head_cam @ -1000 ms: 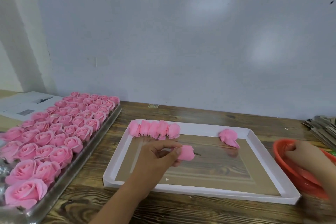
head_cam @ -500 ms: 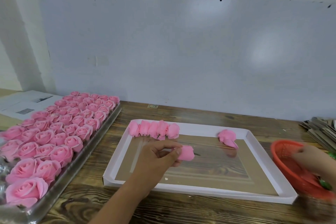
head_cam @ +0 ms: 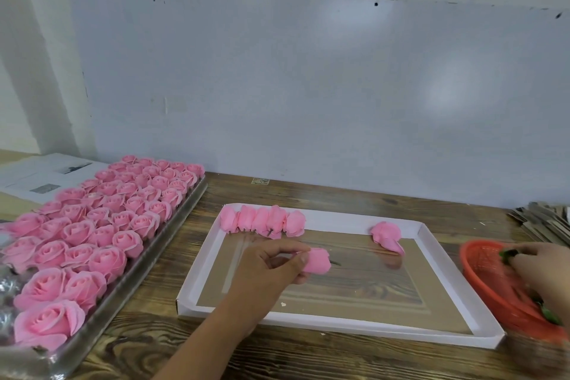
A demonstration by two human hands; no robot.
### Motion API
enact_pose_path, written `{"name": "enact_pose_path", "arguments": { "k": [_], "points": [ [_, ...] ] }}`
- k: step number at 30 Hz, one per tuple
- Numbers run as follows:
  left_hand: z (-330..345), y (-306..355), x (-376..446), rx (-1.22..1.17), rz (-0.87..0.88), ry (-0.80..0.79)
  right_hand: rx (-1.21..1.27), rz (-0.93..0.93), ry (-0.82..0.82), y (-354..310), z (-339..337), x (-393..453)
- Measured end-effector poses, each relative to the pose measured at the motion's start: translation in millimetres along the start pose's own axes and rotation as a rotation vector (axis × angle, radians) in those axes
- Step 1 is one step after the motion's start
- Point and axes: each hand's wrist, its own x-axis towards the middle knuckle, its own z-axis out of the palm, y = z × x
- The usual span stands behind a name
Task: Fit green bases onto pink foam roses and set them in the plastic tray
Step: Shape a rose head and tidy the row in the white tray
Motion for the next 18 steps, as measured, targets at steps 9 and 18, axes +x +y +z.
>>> {"name": "enact_pose_path", "arguments": {
  "k": [9, 18],
  "points": [
    [0, 2, -1, -0.042, -0.024, -0.014, 0.268, -0.418, -0.197, -79, 51, -102],
    [3, -2, -1, -0.019, 0.002, -0.005, 0.265, -0.541, -0.389, -110, 112, -180]
  ]
}}
